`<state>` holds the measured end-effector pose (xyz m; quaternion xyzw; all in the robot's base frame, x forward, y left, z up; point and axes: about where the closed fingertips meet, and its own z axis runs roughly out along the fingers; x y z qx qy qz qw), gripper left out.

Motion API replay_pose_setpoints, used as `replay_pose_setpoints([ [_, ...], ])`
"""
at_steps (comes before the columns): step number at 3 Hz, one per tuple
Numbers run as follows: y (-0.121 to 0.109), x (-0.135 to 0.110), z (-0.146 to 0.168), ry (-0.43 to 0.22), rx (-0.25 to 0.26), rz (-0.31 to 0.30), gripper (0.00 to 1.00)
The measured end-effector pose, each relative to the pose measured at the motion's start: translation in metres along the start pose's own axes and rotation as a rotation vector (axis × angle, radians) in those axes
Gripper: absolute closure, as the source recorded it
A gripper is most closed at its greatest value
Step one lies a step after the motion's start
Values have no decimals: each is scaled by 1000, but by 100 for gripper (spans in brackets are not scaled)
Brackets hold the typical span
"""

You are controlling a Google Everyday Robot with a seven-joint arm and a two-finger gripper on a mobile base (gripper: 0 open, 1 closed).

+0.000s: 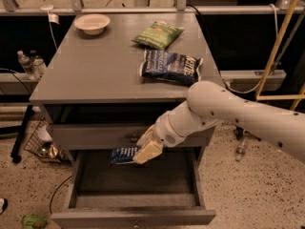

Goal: Place rxbar blueberry into middle drawer

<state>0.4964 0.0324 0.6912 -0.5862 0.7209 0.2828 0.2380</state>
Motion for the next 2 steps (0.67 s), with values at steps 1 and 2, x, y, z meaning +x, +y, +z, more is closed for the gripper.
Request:
replay_pose_setpoints([
  [1, 0, 0, 0, 0, 0, 0, 100],
  [2, -3, 21, 13, 35, 3, 47, 100],
])
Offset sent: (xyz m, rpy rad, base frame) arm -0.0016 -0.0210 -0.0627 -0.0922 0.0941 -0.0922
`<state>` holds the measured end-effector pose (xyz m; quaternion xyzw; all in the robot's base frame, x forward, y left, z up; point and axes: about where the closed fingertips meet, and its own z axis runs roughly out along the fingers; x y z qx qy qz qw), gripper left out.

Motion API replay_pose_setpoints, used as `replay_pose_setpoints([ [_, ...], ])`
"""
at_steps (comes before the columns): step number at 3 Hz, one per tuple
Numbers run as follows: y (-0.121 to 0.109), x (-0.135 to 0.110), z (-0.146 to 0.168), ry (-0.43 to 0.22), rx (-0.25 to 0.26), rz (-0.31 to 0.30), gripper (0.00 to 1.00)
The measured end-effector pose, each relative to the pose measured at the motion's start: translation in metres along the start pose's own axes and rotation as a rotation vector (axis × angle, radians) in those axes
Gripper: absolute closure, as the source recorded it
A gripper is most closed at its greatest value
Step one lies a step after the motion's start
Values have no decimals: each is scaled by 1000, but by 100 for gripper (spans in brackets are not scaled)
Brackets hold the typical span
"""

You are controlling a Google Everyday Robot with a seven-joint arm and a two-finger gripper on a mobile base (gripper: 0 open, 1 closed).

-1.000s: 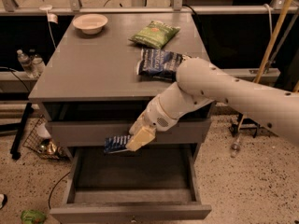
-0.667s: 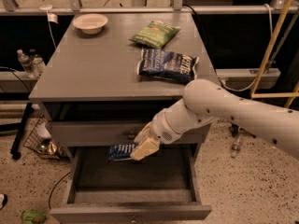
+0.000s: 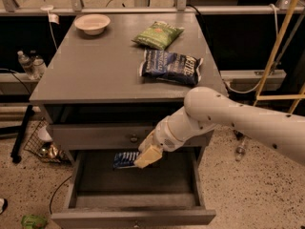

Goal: Place rxbar blueberry into middle drawer

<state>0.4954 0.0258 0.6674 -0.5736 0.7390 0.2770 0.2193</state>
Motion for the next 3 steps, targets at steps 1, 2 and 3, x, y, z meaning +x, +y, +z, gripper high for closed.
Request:
replay_pose_setpoints([
  [1, -2, 30, 15, 3, 1, 72, 100],
  [2, -6, 67, 33, 0, 4, 160, 100],
  [3, -9, 93, 52, 1, 3, 228, 100],
])
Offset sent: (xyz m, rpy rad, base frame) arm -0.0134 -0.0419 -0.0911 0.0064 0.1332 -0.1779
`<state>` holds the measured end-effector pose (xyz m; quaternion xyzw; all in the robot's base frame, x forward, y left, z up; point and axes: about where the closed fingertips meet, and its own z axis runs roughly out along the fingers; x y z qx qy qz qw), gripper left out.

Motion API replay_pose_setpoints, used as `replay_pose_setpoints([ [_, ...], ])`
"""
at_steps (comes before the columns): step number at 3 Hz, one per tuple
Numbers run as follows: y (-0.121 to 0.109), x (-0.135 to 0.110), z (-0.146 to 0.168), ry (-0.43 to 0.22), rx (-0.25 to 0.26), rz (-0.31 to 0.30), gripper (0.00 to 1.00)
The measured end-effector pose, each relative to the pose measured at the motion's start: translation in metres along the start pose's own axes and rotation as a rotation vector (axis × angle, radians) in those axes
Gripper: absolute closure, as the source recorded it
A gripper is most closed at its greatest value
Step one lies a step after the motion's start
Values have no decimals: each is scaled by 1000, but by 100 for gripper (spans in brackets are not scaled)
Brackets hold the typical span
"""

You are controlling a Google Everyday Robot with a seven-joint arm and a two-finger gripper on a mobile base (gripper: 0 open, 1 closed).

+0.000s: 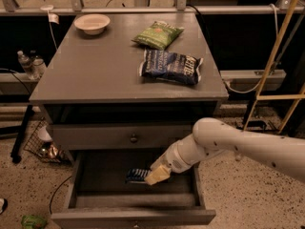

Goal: Place rxbar blueberry into middle drawer

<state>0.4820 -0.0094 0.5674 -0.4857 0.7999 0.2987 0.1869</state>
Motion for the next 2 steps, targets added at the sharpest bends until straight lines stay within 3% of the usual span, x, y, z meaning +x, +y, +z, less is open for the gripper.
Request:
replay_pose_setpoints([
  [2, -39, 44, 59, -10, 82, 126, 100],
])
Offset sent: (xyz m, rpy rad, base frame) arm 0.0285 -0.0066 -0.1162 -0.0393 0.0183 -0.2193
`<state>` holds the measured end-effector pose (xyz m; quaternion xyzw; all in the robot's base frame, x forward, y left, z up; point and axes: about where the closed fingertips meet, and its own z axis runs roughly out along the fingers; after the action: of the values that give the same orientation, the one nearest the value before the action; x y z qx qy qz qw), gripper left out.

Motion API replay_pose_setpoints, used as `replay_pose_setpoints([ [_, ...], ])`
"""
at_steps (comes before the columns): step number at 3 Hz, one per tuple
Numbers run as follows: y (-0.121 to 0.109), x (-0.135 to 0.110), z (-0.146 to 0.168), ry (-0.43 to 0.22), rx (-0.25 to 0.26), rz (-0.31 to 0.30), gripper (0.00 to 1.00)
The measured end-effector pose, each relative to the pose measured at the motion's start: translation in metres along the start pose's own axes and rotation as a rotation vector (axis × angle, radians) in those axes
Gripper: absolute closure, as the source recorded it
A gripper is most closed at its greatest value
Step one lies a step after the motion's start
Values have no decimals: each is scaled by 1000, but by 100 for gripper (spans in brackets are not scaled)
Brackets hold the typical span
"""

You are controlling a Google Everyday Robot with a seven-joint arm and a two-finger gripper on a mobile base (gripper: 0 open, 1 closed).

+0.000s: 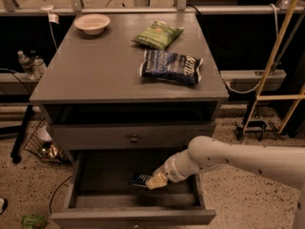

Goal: Place rxbar blueberry into middle drawer

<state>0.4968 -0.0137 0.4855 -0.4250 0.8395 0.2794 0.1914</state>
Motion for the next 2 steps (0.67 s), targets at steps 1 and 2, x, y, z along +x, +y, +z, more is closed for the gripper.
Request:
replay_pose_setpoints([
  [1, -14, 2, 21, -20, 17, 12, 97],
  [2, -12, 2, 20, -18, 14, 10, 75],
])
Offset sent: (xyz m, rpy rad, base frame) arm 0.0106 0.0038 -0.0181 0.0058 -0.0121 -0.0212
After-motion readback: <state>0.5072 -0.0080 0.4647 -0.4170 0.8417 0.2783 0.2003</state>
